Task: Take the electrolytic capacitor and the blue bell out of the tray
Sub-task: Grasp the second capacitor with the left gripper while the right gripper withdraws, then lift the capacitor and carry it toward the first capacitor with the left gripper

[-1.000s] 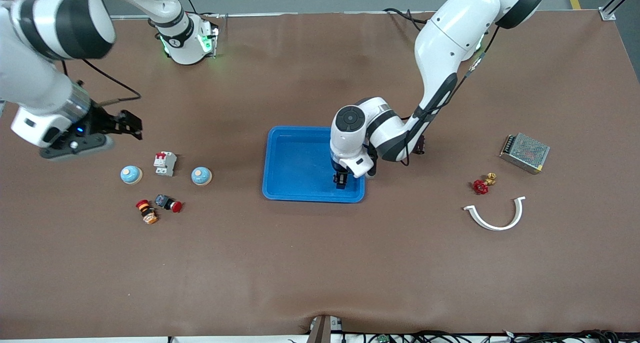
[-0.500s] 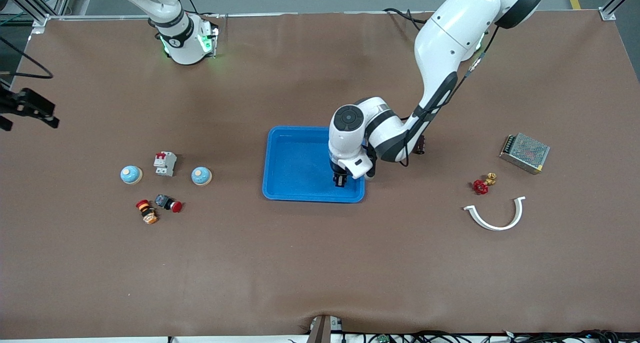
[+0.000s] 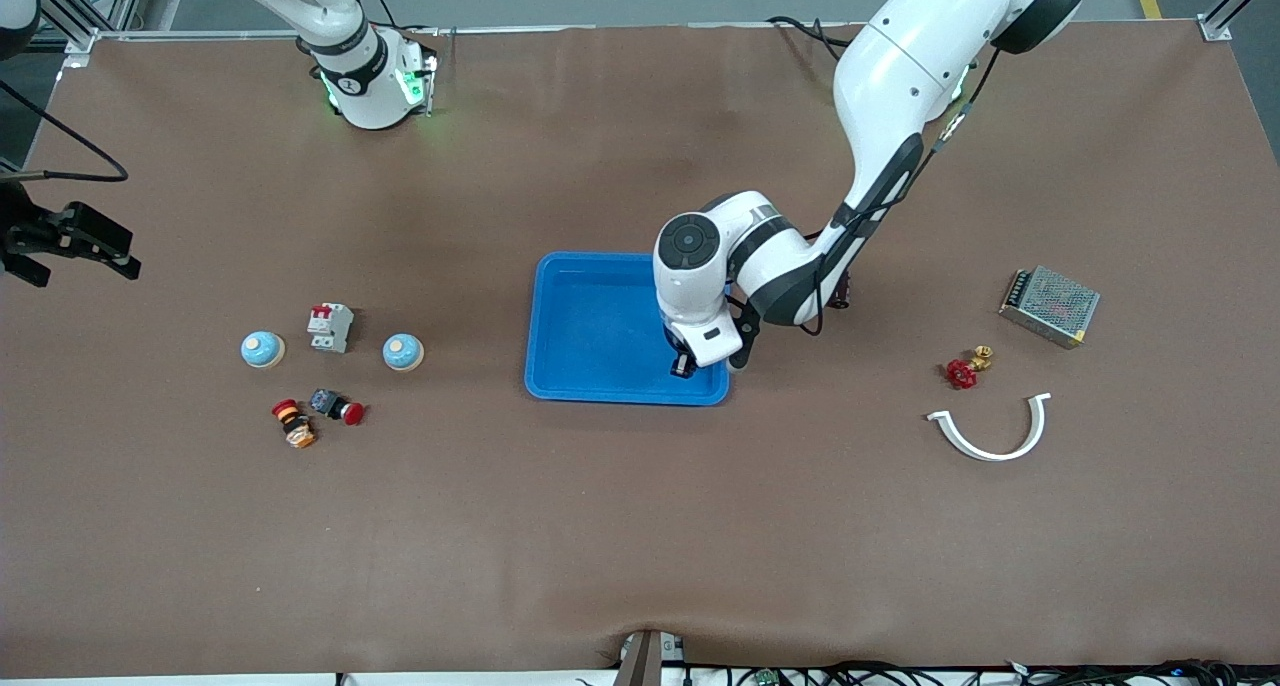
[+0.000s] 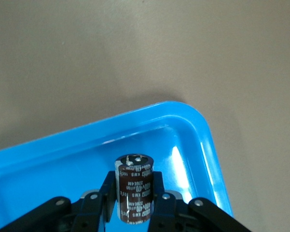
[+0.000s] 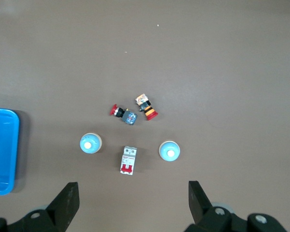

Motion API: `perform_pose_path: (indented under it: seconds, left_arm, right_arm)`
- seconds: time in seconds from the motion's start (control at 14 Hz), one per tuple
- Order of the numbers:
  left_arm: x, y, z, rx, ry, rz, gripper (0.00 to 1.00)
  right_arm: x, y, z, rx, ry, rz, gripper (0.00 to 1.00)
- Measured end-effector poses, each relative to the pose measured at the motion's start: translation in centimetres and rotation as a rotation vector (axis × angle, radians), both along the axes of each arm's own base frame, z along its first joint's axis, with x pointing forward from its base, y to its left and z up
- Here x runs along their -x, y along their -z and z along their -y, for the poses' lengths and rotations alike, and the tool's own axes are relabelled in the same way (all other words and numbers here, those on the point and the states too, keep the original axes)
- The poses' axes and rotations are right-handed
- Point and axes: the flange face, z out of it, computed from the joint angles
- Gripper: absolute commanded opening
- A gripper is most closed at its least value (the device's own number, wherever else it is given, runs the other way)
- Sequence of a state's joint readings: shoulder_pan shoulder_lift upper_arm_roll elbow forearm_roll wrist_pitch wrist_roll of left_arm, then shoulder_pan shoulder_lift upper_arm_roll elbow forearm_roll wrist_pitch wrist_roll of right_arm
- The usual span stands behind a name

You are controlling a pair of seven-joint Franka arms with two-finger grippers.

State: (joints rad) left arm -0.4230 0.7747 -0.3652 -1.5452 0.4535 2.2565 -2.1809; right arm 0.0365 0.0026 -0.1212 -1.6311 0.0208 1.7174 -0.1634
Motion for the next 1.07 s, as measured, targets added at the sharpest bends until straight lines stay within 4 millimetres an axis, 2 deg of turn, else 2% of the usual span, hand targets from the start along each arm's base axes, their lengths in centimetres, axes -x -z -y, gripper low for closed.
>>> perform_pose_path:
  seconds: [0.29, 0.57, 0.79, 1.07]
  left_arm:
    - [-0.1, -1.1, -0.3, -0.027, 0.115, -0.008, 0.0]
    - [0.0, -4.1, -1.0, -0.056, 0.271, -0.066, 0.0]
    - [0.2, -6.0, -2.6, -0.068, 0.388, -0.105, 0.0]
    - [2.0, -6.4, -6.4, -0.113, 0.591, -0.154, 0.0]
  right_arm:
    - [-0.3, -0.3, -0.8, -0.017, 0.088, 0.028, 1.0]
    - [-0.4, -0.4, -0.8, -0.016, 0.08, 0.035, 1.0]
    - [-0.4, -0.7, -0.3, -0.014, 0.077, 0.041, 1.0]
    - [-0.3, -2.6, -0.2, -0.013, 0.073, 0.064, 1.0]
